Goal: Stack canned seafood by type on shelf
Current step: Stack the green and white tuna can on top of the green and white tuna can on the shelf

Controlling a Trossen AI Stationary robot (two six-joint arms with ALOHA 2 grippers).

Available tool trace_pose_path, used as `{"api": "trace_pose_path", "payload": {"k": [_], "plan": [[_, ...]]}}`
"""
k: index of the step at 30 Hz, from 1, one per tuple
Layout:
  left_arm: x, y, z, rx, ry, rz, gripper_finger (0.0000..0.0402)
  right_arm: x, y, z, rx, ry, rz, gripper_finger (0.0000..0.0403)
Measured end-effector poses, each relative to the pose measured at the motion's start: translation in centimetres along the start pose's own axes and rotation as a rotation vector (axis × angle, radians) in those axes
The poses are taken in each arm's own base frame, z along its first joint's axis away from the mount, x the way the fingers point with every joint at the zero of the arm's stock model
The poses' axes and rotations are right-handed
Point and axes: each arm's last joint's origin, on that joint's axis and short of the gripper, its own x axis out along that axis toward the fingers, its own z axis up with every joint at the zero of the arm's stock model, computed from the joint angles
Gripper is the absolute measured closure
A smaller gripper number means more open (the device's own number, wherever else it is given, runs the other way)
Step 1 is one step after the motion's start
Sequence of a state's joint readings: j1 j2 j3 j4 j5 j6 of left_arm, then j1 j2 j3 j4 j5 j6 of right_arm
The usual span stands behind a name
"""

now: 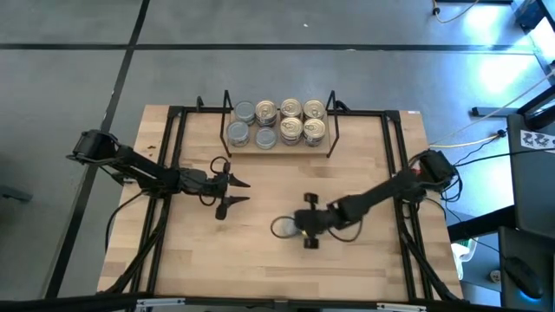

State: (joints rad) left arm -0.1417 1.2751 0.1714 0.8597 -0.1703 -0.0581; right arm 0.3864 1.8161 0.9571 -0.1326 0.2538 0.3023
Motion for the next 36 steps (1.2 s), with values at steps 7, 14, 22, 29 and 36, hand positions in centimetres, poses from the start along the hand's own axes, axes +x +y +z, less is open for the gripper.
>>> {"api": "trace_pose_path", "payload": {"k": [7, 14, 22, 29, 36], "plan": [[1.5, -0.2, -0.1, -0.035, 0.081, 0.006, 0.021, 3.9, -3.7, 2.1, -0.08, -0.191, 0.013, 0.0396], [4.5, -0.8, 0.4, -0.037, 0.152, 0.013, 0.021, 4.3, -5.3, 4.1, -0.178, -0.413, -0.019, 0.0396], [7.2, -1.4, 0.7, -0.027, 0.265, -0.022, 0.021, -0.8, -4.3, 5.3, -0.256, -0.407, -0.041, 0.0395], [8.8, -1.3, -0.9, 0.034, 0.342, -0.085, 0.021, -1.0, -4.0, 5.0, -0.064, -0.368, 0.02, 0.039], [9.2, -0.2, -1.2, 0.065, 0.349, -0.054, 0.021, -0.2, -3.6, 4.7, -0.088, -0.345, 0.103, 0.0275]]}}
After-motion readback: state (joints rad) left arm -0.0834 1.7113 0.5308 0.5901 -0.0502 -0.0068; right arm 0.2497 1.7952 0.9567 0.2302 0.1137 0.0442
